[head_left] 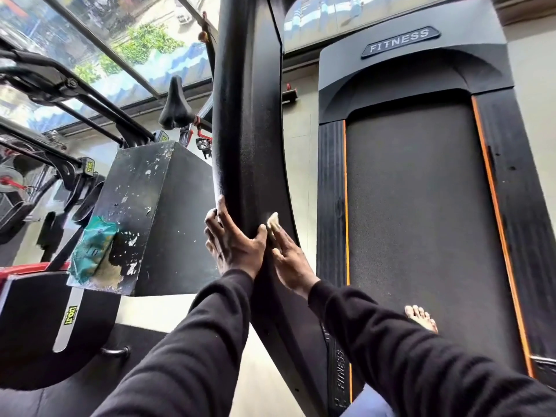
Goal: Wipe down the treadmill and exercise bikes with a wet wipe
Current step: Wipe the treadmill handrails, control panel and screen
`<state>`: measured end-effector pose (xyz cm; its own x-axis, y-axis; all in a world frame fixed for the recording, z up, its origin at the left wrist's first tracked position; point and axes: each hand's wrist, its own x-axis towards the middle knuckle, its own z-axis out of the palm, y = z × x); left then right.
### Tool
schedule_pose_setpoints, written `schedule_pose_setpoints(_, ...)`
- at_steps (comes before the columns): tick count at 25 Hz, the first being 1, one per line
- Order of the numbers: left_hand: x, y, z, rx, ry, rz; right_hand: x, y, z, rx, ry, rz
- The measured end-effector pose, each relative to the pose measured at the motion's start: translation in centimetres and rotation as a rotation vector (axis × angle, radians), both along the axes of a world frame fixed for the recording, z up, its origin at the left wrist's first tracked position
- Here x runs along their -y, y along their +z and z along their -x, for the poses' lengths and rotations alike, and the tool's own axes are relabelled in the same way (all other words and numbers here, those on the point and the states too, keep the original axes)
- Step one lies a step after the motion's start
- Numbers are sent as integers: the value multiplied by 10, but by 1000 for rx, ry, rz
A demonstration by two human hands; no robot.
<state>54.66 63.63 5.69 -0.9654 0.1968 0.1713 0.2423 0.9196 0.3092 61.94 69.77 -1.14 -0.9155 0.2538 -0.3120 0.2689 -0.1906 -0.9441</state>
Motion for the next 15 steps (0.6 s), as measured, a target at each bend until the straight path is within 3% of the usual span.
schedule_pose_setpoints(9, -27, 0, 6, -29, 92, 50, -28, -3, 21, 48, 65, 5)
schedule_pose_setpoints(15, -27, -2, 7, -33, 123, 66, -40, -7, 32, 46, 168, -114)
